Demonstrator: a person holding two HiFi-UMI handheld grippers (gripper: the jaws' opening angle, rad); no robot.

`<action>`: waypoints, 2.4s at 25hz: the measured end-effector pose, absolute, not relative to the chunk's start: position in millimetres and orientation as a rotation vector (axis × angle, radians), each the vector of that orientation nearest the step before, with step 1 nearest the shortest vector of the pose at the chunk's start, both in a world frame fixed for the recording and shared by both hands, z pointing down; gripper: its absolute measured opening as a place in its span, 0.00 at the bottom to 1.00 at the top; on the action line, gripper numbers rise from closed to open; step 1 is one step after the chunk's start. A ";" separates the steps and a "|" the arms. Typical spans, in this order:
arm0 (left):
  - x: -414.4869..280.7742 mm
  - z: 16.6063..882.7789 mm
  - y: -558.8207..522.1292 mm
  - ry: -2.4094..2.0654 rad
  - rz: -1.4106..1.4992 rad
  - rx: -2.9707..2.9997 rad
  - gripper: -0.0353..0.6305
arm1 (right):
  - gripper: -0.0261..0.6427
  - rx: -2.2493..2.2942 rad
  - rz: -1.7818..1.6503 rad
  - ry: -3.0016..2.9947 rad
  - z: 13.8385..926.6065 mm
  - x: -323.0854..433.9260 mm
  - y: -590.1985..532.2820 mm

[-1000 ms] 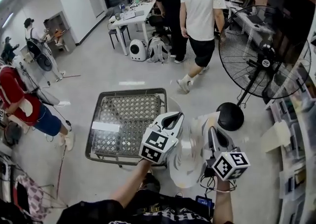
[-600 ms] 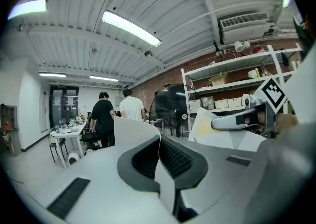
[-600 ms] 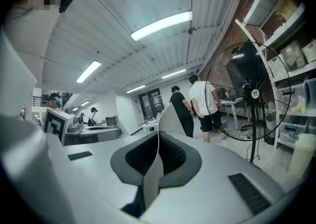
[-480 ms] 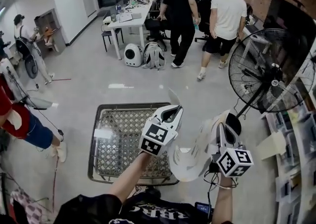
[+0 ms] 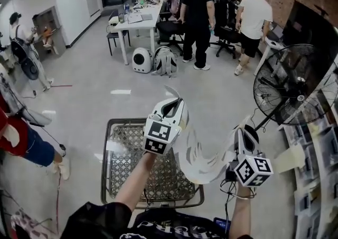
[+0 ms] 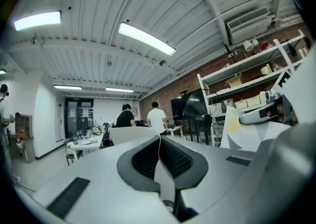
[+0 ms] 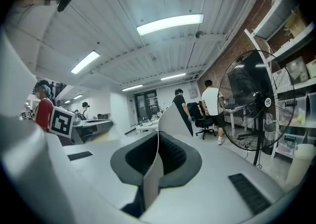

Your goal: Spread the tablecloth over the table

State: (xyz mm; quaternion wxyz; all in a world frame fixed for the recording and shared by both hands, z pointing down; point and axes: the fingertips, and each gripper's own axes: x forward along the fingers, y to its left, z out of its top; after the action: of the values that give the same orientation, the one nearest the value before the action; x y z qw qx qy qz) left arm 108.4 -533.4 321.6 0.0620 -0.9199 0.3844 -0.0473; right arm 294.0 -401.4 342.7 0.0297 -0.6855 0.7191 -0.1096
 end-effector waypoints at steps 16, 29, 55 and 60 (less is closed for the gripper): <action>-126.0 332.1 -547.3 1.952 -0.140 -2.301 0.09 | 0.06 -1.706 -0.277 2.528 343.7 164.1 -467.3; -365.3 359.2 -462.0 2.458 -0.136 -1.887 0.09 | 0.07 -1.417 -0.311 2.695 350.9 19.5 -462.6; -302.2 477.4 -355.3 2.340 -0.495 -2.145 0.10 | 0.07 -1.619 -0.719 2.508 448.5 79.3 -374.7; -284.6 478.0 -322.2 2.384 -0.510 -2.105 0.10 | 0.07 -1.604 -0.799 2.522 460.7 85.2 -347.0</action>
State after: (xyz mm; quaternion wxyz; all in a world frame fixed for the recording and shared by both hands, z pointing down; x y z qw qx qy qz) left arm -284.6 -322.2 478.0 -0.0396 -0.6530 0.7396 -0.1583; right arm 85.2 -347.0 460.7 0.0238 -0.5183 0.8149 -0.2583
